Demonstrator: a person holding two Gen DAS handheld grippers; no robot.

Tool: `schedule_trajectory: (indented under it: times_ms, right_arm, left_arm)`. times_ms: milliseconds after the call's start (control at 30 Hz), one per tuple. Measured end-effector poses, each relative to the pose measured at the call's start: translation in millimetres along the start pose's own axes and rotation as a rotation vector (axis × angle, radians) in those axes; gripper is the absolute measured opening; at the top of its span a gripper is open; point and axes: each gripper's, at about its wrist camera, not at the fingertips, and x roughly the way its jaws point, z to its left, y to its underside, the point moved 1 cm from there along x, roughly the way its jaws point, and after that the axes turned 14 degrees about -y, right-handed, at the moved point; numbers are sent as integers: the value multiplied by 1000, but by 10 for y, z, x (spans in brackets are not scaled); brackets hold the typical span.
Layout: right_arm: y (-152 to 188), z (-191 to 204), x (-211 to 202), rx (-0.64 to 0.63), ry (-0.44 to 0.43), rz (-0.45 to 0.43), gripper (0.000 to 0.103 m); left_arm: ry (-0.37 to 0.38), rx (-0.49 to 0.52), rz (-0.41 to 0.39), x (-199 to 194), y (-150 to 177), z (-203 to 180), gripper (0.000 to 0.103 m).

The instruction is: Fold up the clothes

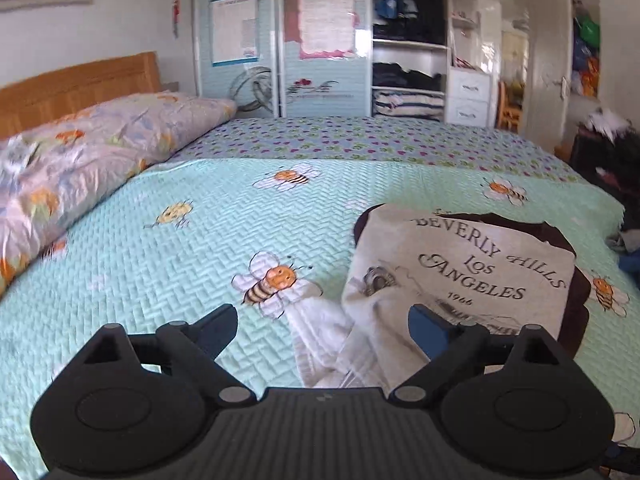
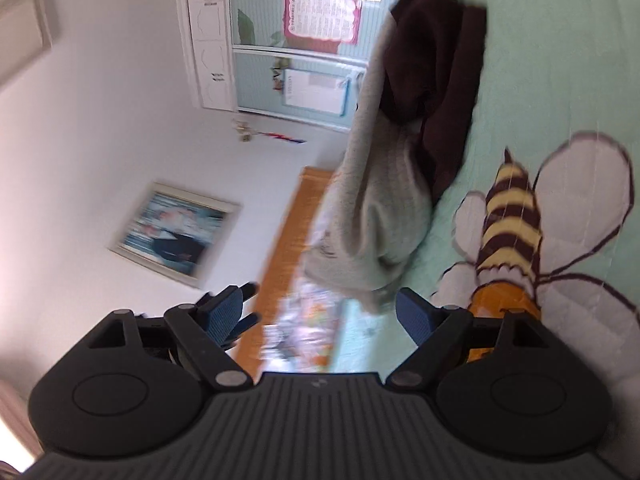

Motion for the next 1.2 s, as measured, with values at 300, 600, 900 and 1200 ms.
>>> schedule_trajectory:
  times_ms: [300, 600, 900, 1200]
  right_arm:
    - [361, 762, 865, -708, 551, 122, 90]
    - [375, 426, 1749, -899, 722, 274, 91]
    - [74, 243, 2084, -733, 749, 170, 25]
    - [-637, 899, 1548, -204, 365, -248, 12]
  left_arm:
    - [8, -274, 46, 488, 770, 230, 102]
    - [87, -356, -65, 626, 1079, 407, 102]
    - [222, -538, 18, 980, 1197, 637, 102]
    - [227, -541, 18, 1128, 1243, 640, 102]
